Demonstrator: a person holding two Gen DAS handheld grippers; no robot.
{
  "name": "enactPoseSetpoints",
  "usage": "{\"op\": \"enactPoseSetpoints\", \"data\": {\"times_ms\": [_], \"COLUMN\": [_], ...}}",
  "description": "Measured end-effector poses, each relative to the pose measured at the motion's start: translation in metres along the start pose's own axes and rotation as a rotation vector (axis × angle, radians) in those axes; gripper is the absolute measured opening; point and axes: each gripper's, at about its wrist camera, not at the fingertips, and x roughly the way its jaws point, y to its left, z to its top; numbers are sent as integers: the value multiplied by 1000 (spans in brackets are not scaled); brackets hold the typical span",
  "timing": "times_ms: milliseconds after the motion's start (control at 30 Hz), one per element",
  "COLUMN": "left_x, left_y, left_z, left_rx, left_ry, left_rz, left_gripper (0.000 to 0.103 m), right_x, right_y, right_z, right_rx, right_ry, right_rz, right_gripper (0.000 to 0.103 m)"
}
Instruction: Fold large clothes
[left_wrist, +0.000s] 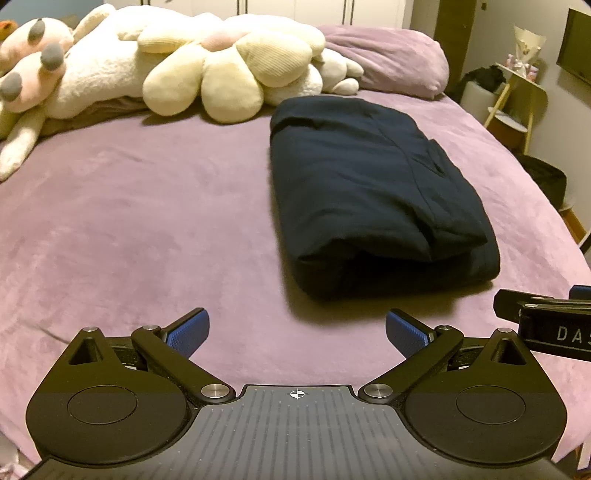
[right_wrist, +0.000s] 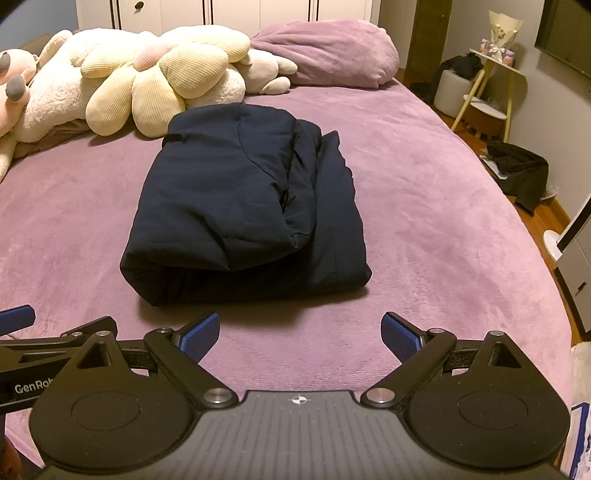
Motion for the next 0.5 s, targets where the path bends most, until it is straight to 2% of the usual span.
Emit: {"op": "enactPoseSetpoints", "data": {"times_ms": [500], "left_x": [3], "left_y": [-1], "left_z": [-1], "left_rx": [3], "left_ry": [13], "left_rz": [3], "left_gripper": [103], "right_x": [0], "right_y": [-1], "right_z": [0], "right_rx": [10], "right_ry": [-2], "right_rz": [-4], "right_gripper": [95]}}
